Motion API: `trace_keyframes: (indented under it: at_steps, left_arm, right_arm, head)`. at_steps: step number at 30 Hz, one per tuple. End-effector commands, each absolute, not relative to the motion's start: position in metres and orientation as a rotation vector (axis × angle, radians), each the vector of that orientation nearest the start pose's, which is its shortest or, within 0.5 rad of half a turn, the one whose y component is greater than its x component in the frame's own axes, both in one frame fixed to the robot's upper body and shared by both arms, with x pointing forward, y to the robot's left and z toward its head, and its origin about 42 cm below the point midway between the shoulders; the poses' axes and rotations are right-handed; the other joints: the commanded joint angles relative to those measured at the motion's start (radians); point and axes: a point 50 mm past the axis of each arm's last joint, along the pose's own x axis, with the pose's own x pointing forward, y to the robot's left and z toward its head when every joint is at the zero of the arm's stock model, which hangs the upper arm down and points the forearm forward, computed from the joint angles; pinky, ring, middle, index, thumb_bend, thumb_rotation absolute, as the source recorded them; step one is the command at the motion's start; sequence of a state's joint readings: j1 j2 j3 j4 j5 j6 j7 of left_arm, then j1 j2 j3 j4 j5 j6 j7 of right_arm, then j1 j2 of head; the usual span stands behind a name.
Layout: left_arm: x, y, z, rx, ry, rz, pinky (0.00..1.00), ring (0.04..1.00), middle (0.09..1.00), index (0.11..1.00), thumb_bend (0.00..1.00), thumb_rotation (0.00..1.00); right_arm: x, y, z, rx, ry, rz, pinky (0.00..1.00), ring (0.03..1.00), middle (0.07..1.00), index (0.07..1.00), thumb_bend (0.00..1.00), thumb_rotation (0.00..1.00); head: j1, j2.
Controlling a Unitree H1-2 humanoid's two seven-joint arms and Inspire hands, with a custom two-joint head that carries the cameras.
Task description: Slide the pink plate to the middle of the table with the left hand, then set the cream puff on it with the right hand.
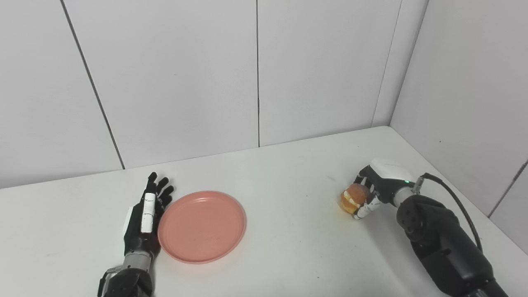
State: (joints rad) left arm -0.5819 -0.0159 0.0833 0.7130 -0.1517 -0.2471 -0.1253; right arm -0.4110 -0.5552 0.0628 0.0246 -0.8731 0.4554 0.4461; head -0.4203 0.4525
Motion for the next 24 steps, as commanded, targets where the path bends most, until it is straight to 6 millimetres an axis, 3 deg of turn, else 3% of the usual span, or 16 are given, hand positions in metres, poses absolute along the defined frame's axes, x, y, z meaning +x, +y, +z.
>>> trace_keyframes:
  at_steps: [1, 12, 18, 21, 24]
  left_arm:
    - [0.417, 0.172, 0.064, -0.192, 0.082, -0.137, 0.94, 0.900, 0.933, 1.000, 0.95, 0.89]
    - [0.417, 0.170, 0.062, -0.202, 0.095, -0.143, 0.96, 0.904, 0.940, 1.000, 0.94, 0.88]
    - [0.415, 0.169, 0.063, -0.198, 0.094, -0.144, 0.95, 0.899, 0.938, 1.000, 0.92, 0.89]
    - [0.414, 0.167, 0.062, -0.202, 0.096, -0.142, 0.95, 0.899, 0.935, 1.000, 0.91, 0.89]
    - [0.413, 0.165, 0.061, -0.208, 0.100, -0.143, 0.94, 0.897, 0.929, 1.000, 0.90, 0.88]
  right_arm:
    - [0.401, -0.371, 0.260, -1.330, 0.213, -0.110, 0.28, 0.376, 0.455, 0.552, 0.51, 0.00]
    - [0.400, -0.369, 0.267, -1.341, 0.126, -0.113, 0.30, 0.385, 0.474, 0.538, 0.51, 0.00]
    - [0.397, -0.360, 0.277, -1.300, 0.080, -0.119, 0.26, 0.368, 0.465, 0.552, 0.51, 0.00]
    - [0.395, -0.354, 0.281, -1.286, 0.035, -0.106, 0.25, 0.398, 0.519, 0.497, 0.51, 0.00]
    - [0.394, -0.345, 0.287, -1.280, -0.027, -0.099, 0.22, 0.292, 0.478, 0.489, 0.53, 0.00]
  head:
    - [0.001, 0.001]
    - [0.007, 0.003]
    - [0.009, 0.004]
    - [0.014, 0.007]
    - [0.022, 0.010]
